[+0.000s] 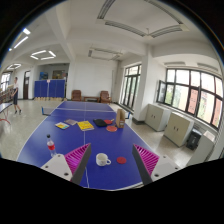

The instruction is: Pour water

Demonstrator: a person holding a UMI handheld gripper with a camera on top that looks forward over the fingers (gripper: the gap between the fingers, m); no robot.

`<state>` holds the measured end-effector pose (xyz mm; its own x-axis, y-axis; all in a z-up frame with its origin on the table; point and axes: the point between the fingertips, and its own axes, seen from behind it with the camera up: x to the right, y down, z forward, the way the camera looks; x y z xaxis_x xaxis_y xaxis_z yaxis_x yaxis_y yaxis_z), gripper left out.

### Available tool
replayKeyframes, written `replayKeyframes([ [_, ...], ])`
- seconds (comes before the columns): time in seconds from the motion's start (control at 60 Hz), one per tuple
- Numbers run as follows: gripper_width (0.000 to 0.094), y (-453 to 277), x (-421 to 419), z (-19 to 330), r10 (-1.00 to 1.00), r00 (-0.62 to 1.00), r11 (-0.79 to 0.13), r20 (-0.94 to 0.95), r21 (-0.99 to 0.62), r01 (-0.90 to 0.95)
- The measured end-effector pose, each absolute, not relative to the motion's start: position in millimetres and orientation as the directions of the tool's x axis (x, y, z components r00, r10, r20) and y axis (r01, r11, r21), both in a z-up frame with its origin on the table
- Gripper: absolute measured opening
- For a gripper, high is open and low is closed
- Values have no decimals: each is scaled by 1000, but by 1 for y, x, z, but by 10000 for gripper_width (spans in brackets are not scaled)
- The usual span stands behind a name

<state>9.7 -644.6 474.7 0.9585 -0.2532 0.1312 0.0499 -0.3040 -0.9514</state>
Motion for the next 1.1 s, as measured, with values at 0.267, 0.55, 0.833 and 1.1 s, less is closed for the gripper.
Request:
replayKeyframes([
  [0.267,847,-622,9,389,-279,949,-375,145,-927,31],
  [0.55,842,-571,-73,158,-226,970,-530,91,-847,-44],
  [0.833,831,-437,-262,85,8,1000,-483,-6,-876,-1],
  [1.1,830,-292,-356,92,70,997,-366,-40,-930,-12],
])
